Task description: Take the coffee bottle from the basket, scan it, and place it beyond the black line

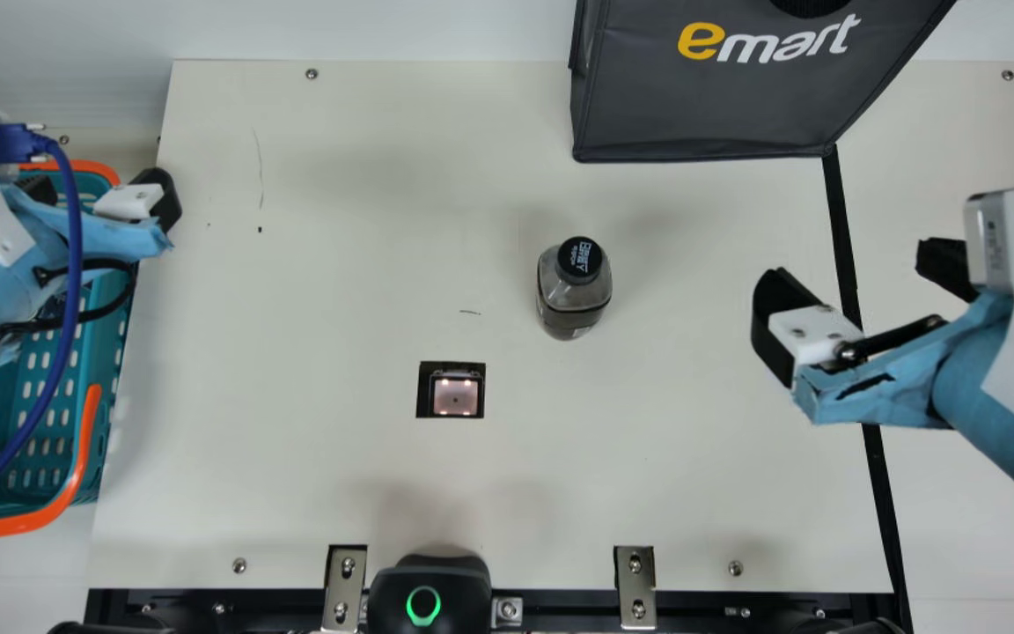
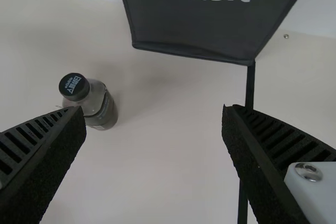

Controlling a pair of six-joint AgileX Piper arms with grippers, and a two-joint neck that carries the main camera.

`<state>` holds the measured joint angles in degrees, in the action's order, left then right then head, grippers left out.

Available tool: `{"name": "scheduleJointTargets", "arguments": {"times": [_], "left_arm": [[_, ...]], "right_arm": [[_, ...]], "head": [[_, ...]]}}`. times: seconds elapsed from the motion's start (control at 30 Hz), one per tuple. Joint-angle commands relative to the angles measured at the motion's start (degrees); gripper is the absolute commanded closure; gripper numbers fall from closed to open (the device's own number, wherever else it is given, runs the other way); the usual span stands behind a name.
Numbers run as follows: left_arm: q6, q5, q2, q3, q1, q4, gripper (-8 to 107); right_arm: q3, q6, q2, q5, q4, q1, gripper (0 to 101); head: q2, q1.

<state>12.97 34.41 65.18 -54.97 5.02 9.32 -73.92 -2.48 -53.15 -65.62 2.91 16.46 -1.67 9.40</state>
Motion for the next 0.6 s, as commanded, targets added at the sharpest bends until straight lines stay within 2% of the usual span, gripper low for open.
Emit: {"name": "scheduleJointTargets", "arguments": {"times": [0.0, 0.57], "left_arm": [[0.00, 0.00, 0.00, 0.00, 0.00, 0.00, 9], [0.00, 0.00, 0.00, 0.00, 0.00, 0.00, 9]], "right_arm": [[-0.03, -0.40, -0.41, 0.41, 0.29, 1.16, 10], [0.45, -2.00, -5.66, 4.51, 0.86, 6.96, 10]], "head": [[0.09, -1.48], [0.09, -1.48]]}}
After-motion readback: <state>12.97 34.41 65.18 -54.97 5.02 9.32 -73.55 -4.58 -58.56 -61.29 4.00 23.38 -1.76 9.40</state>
